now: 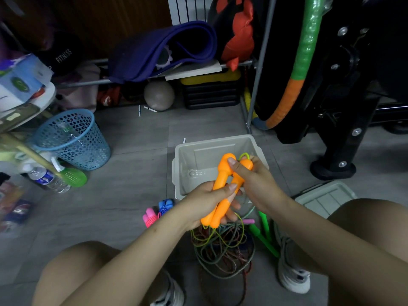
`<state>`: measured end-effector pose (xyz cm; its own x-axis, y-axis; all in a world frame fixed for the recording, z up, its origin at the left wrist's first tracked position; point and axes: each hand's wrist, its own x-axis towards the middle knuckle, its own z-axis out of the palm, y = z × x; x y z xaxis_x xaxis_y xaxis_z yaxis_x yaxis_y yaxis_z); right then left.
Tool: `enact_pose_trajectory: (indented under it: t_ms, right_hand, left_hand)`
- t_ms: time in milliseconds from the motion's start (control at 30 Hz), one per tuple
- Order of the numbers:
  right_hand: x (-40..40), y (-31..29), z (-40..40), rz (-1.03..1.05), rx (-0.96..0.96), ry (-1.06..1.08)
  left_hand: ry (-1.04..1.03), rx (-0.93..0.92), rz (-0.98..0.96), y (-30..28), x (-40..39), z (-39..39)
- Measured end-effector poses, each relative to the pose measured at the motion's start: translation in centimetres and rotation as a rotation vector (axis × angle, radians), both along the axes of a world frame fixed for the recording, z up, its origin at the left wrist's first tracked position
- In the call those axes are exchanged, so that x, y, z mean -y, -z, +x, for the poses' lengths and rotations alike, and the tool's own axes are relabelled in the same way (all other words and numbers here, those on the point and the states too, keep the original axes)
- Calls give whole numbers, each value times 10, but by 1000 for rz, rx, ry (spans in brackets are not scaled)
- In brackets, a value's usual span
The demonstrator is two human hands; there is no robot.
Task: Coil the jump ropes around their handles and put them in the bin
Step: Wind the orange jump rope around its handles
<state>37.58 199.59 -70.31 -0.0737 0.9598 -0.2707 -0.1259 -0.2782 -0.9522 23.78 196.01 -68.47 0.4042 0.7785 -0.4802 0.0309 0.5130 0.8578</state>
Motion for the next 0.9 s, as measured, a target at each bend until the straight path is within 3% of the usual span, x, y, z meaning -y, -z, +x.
enact_pose_trajectory:
  t_ms: [100,200,233,300,367,500,733,900]
  right_hand:
    - [-5,-9,5,24,307,-64]
    - [-11,-13,12,140,456,130]
    - [-12,-13,14,222,435,174]
    - [-12,-11,15,296,285,43]
    - [-10,-8,13,288,69,-129]
    - [-9,-12,10,267,-245,-173]
    - [-8,-18,11,86,-265,-180]
    - [-14,-28,19,-282,-469,-238]
  left_hand:
    - [-24,26,-16,1,-3,-3]
    - [20,76,-43,-4,-7,-11]
    - [45,98,-55,-5,-8,-14]
    - [98,162,-83,-9,-9,-18]
    - [130,252,-119,-12,-9,-22]
    - [158,457,-154,-14,-11,-26]
    - [144,371,-84,-15,-18,-35]
    - [143,348,-64,-15,-16,-34]
